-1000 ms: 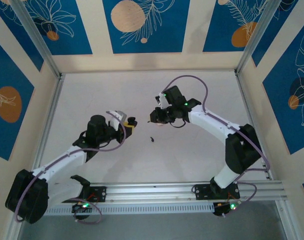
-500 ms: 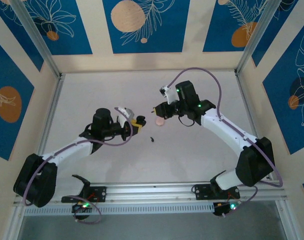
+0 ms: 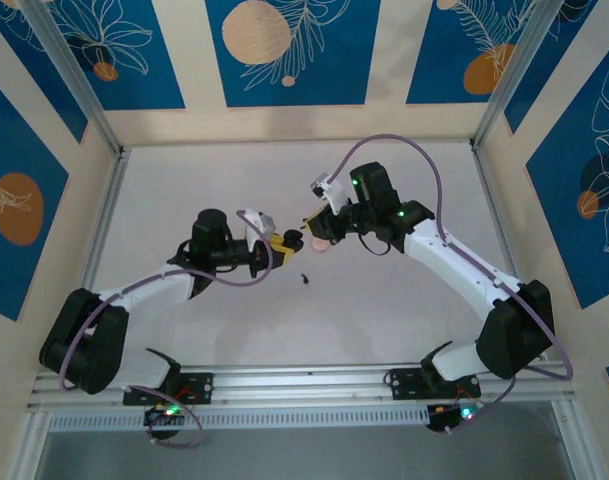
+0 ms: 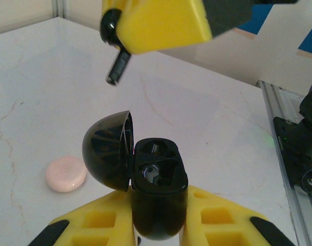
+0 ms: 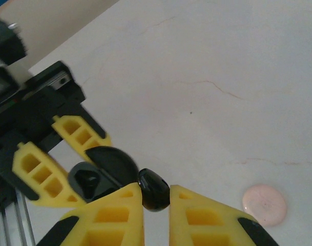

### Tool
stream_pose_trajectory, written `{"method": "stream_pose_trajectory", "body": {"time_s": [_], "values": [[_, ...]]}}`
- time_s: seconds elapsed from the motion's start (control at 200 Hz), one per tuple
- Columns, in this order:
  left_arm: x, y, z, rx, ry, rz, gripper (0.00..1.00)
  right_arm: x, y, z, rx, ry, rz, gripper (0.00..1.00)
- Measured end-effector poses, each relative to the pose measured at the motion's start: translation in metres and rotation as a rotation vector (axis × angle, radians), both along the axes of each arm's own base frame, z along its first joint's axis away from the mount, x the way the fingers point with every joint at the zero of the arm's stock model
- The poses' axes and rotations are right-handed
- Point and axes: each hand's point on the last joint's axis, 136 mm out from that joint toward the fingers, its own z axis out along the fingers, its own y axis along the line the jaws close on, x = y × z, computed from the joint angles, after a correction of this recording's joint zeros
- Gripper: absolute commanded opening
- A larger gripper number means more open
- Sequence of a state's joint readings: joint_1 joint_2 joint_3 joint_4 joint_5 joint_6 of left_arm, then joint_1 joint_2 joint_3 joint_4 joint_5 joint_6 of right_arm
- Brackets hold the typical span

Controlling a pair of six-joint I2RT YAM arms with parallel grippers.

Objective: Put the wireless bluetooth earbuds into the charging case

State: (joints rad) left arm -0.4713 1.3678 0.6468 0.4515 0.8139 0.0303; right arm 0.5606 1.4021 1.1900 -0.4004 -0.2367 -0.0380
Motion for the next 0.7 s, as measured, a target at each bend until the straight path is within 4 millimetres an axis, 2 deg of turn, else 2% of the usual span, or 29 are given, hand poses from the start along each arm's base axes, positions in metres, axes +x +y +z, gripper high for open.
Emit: {"method": "stream_pose_trajectory", "body": {"time_s": [0.245,0.495,0.7], "values": [[0.001,-0.005,-0.002,-0.008,0.007,-0.033,0.21,-0.020,0.001,0.009,-0.049,-0.072,0.065,0.15],[-0.003,-0.008,0.004,-0.031,-0.006,-0.073,0.21,-0.025,-0.002,0.012,-0.096,-0.113,0.087,0.15],[-0.005,-0.010,0.008,-0.048,-0.017,-0.098,0.21,-0.029,0.006,0.016,-0.117,-0.143,0.126,0.15]]}}
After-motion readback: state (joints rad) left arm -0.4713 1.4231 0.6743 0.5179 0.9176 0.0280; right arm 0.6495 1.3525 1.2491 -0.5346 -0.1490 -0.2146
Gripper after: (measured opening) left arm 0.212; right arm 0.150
